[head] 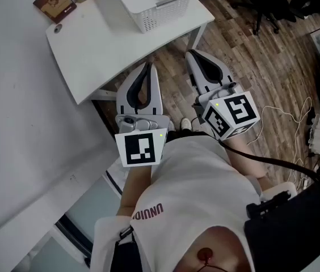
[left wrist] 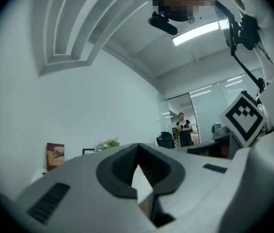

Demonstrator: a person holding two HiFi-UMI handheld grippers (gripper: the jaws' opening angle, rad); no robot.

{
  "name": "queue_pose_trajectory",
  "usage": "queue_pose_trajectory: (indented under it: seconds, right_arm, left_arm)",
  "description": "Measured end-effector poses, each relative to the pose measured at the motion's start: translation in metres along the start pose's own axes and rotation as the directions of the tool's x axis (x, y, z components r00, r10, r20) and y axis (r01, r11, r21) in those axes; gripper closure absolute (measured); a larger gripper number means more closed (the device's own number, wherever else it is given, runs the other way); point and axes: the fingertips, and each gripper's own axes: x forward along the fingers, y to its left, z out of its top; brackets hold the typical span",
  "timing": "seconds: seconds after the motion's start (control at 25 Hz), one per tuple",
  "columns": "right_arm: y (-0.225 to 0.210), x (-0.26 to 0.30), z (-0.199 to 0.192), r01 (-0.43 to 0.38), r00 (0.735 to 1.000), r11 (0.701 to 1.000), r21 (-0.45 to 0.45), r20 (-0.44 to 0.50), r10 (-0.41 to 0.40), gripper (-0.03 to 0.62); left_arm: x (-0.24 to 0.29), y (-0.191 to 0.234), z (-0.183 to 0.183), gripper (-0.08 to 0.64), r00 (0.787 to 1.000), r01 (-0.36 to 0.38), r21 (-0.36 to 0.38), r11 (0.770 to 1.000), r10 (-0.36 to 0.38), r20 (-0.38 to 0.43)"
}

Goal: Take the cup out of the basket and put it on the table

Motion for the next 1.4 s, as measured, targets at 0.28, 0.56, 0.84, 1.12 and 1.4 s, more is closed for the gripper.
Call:
queue_pose_trajectory:
  seconds: [0.28, 0.56, 0.84, 1.12, 1.4]
  right_arm:
    - [0.004, -0.001, 0.001, -0.001, 1.000, 1.000, 0.003, 0.002, 0.001, 0.575]
    - [0.005, -0.004, 0.001, 0.010, 1.000, 1.000, 0.014, 0.021, -0.011, 0.575]
    - [0.007, -0.008, 0.012, 0.032, 0.997, 0.999, 0.037, 0.066, -0.034, 0.574]
    - [0.013, -0.009, 0.004, 0.092, 0.992, 0.993, 0.068, 0.082, -0.098, 0.574]
    - [0.008, -0.004, 0.002, 0.141, 0.985, 0.988, 0.063, 0.086, -0.146, 0.574]
  left_arm:
    - [-0.003, 0.002, 0.003, 0.549, 1.000, 0.000, 0.000, 1.000, 0.000, 0.006]
    - [-0.006, 0.003, 0.003, 0.549, 1.000, 0.007, -0.009, 1.000, -0.007, 0.013]
    - [-0.018, 0.018, 0.011, 0.549, 1.000, -0.006, -0.012, 1.000, 0.006, 0.007]
    - [-0.033, 0.036, 0.001, 0.549, 1.000, -0.013, -0.025, 1.000, 0.013, -0.010]
    - [-0.035, 0.052, 0.001, 0.549, 1.000, -0.014, 0.022, 1.000, 0.013, 0.017]
